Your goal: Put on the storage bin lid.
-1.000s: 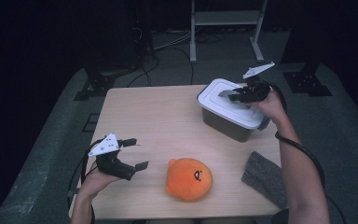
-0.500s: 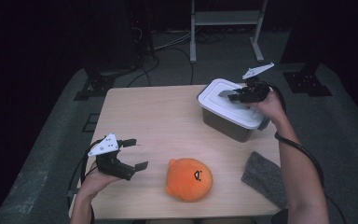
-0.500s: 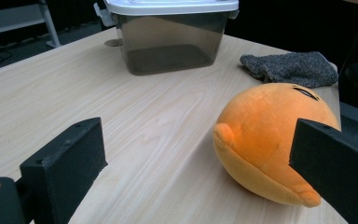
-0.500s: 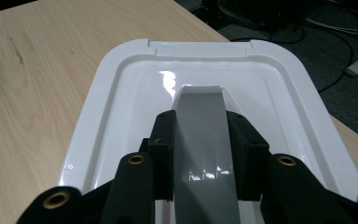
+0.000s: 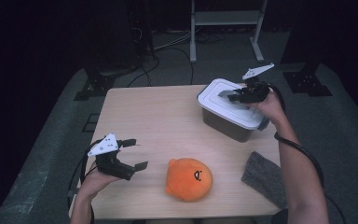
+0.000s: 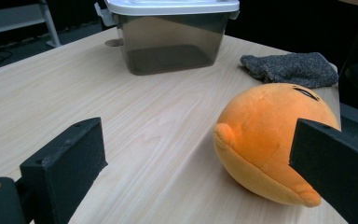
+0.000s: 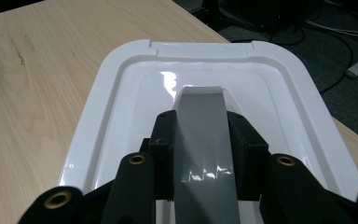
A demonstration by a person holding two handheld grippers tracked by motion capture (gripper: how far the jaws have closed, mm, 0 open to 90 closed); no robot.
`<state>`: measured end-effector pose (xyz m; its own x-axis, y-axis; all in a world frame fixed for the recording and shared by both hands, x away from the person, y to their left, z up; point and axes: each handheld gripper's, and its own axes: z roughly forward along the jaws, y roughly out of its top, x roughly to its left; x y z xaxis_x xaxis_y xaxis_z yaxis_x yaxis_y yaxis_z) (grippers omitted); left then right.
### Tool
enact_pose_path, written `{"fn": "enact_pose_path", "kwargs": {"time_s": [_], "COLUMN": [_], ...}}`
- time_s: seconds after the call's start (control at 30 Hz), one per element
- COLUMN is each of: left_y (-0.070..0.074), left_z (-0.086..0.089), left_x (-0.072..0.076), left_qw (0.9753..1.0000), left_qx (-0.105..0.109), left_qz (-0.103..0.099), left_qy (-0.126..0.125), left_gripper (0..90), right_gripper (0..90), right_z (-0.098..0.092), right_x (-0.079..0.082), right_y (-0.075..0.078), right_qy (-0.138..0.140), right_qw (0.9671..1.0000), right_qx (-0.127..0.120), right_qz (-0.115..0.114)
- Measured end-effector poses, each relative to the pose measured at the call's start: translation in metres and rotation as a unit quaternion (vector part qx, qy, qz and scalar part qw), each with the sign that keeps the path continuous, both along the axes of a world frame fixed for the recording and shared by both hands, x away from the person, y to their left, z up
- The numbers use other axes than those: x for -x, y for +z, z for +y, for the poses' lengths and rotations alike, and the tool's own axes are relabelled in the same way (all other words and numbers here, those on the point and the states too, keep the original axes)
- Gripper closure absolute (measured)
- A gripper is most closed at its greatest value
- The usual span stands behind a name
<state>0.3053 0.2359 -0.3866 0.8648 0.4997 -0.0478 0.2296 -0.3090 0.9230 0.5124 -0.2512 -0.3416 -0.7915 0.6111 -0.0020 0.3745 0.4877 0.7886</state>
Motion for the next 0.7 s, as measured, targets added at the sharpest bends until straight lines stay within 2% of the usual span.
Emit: {"fn": "enact_pose_path", "kwargs": {"time_s": [0.47,0.7], "left_y": [-0.0006,-0.0007], "left_z": [0.0021,0.0025], "left_x": [0.0009,0.0013], "left_qw": [1.0,1.0], "left_qx": [-0.002,-0.002], "left_qz": [0.0,0.0], "left_qy": [0.003,0.004], "left_gripper": [2.9,2.9], "right_gripper": [65.6,65.6], "right_z": [0.0031,0.0088], "right_x": [0.0038,0.0057], "right_y": [0.0012,0.0022], "right_qy": [0.01,0.024], "right_qw": [0.9999,0.9997], "right_qx": [0.003,0.005], "right_qz": [0.002,0.006]}}
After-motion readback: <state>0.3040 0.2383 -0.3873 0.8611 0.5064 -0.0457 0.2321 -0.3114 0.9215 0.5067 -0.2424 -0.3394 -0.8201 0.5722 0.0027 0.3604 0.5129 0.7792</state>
